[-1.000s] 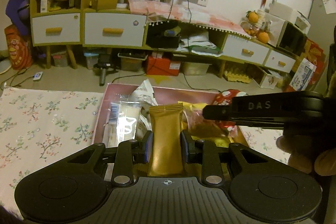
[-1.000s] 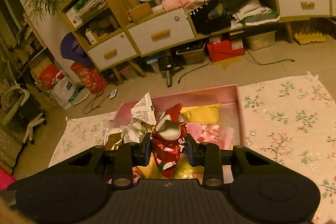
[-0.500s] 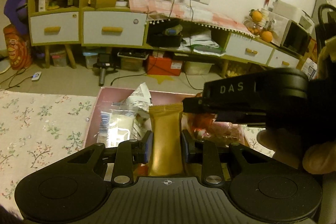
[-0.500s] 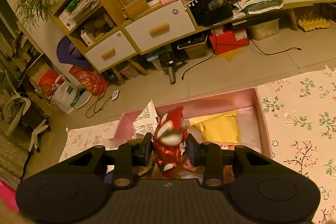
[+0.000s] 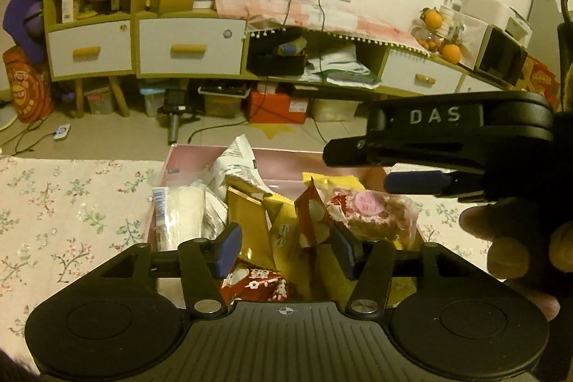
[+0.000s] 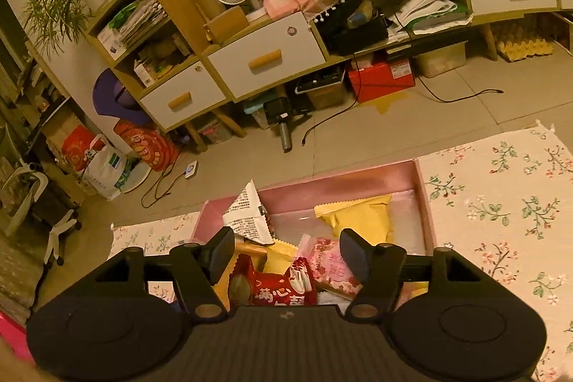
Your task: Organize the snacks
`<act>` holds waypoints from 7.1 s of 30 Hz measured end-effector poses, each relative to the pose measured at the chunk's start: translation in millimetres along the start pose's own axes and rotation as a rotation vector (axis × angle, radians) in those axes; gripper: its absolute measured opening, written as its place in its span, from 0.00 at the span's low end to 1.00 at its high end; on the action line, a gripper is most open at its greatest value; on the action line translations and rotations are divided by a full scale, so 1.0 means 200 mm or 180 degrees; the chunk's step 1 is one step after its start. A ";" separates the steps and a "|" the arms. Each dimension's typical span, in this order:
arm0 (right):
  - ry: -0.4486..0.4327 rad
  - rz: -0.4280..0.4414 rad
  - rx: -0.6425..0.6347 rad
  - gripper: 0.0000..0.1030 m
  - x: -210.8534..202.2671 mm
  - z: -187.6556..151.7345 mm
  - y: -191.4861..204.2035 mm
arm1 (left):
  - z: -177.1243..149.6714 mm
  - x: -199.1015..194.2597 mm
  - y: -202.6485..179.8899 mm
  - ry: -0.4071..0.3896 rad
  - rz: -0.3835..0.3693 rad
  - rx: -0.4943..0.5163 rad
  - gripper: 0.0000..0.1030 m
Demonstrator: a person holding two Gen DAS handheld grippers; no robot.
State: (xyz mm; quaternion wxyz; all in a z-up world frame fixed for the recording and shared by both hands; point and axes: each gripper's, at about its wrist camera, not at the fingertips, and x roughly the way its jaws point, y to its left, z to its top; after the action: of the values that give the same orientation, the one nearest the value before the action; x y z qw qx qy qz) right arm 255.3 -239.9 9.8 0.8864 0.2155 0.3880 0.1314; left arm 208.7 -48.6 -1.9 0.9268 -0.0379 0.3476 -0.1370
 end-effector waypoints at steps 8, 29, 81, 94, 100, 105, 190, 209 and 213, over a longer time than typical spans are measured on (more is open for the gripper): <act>-0.0052 -0.0079 -0.0065 0.52 -0.08 -0.01 0.00 | -0.02 -0.05 -0.02 0.0045 -0.0010 0.0062 0.63; -0.0009 -0.0447 -0.0503 0.69 -0.31 -0.27 -0.10 | -0.34 -0.20 -0.01 0.0309 -0.0015 0.0235 0.87; -0.0013 -0.0464 -0.0850 0.16 -0.37 -0.57 -0.48 | -0.60 0.05 -0.50 0.0184 -0.0798 0.1429 0.81; -0.0018 -0.0511 -0.0758 0.16 -0.38 -0.57 -0.54 | -0.58 0.07 -0.57 0.0204 -0.0835 0.1514 0.41; -0.0017 -0.0525 -0.0746 0.16 -0.38 -0.56 -0.54 | -0.57 0.05 -0.55 0.0218 -0.0724 0.1451 0.23; -0.0013 -0.0532 -0.0740 0.16 -0.39 -0.57 -0.53 | -0.58 0.02 -0.49 0.0209 -0.0617 0.1304 0.22; -0.0109 -0.0076 -0.0650 0.15 0.14 0.02 0.03 | 0.09 0.12 0.03 0.0062 0.0124 0.0359 0.23; -0.0183 -0.0292 -0.0589 0.58 0.03 0.03 -0.01 | 0.08 0.02 0.03 0.0055 0.0149 0.0361 0.63; -0.0199 -0.0399 -0.0616 0.62 -0.01 0.01 -0.02 | 0.06 -0.03 0.03 -0.0009 0.0200 0.0372 0.76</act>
State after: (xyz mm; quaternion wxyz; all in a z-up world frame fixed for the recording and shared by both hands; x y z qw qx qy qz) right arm 255.9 -245.6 10.9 0.9212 0.1083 0.3584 0.1058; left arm 213.5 -41.0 10.6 0.9318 0.0270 0.3387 -0.1278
